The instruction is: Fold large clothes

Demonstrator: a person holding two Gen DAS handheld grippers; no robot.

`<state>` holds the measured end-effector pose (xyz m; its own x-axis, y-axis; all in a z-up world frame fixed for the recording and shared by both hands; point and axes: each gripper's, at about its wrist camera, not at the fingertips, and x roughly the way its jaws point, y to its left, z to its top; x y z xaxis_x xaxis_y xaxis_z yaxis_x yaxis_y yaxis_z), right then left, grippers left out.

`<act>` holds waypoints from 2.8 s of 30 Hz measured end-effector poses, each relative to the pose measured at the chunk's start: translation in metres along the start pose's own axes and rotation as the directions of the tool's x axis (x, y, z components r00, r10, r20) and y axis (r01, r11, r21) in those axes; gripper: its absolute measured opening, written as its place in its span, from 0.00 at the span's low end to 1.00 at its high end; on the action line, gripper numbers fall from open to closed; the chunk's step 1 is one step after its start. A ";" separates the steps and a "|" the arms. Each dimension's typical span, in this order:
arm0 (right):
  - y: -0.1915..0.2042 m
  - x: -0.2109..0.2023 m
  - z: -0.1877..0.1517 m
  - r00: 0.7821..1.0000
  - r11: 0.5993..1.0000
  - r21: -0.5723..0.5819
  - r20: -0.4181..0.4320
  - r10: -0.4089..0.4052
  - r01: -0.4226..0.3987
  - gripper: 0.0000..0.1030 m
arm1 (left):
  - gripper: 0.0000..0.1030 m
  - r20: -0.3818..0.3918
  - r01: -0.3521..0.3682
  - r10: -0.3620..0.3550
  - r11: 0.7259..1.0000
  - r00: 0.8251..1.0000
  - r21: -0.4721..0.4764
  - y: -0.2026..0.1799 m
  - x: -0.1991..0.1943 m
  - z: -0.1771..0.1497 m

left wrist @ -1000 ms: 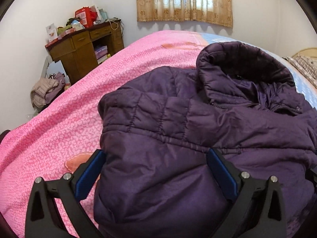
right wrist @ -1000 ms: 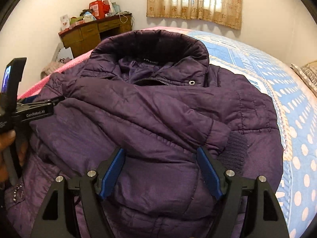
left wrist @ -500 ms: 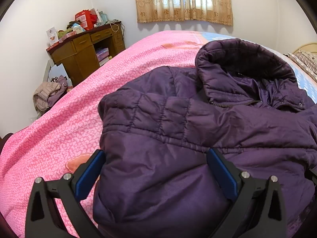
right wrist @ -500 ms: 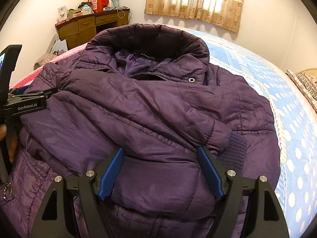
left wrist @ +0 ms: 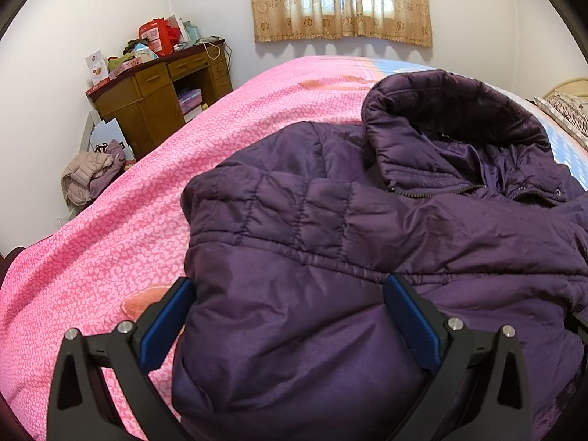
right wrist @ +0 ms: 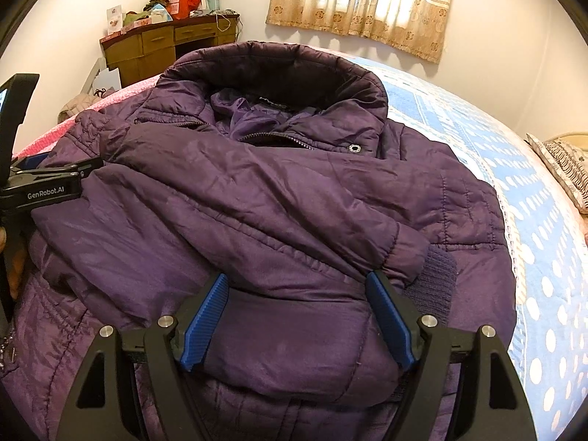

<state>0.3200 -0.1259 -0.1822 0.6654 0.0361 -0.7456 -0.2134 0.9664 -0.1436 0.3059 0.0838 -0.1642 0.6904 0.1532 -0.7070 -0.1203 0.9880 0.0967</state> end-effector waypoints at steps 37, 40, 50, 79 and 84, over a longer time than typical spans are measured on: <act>-0.084 -0.020 0.114 0.989 0.995 0.046 0.117 0.085 -0.091 0.80 | 1.00 0.098 0.137 -0.148 0.985 0.984 0.109 -0.006 -0.042 0.093; -0.093 0.028 0.144 0.995 0.995 0.041 0.042 0.085 -0.087 0.80 | 1.00 0.052 0.141 -0.151 0.976 0.987 0.163 -0.026 -0.010 0.109; -0.081 0.115 0.182 0.995 0.986 -0.158 -0.091 0.037 -0.052 0.48 | 0.82 -0.078 0.125 -0.109 0.960 0.991 0.251 -0.044 0.076 0.133; -0.062 0.076 0.100 0.999 0.926 -0.377 -0.026 -0.044 0.031 0.11 | 0.13 0.147 -0.050 -0.083 0.688 0.986 0.724 -0.073 0.019 0.059; -0.053 0.083 0.092 0.996 0.898 -0.436 -0.043 -0.084 0.057 0.11 | 0.13 0.119 -0.040 -0.071 0.673 0.990 0.738 -0.075 0.028 0.053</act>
<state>0.4521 -0.1508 -0.1765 0.6496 -0.0561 -0.7582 -0.4659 0.7588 -0.4552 0.3726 0.0149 -0.1542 0.7774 0.0834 -0.6235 0.4178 0.6725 0.6109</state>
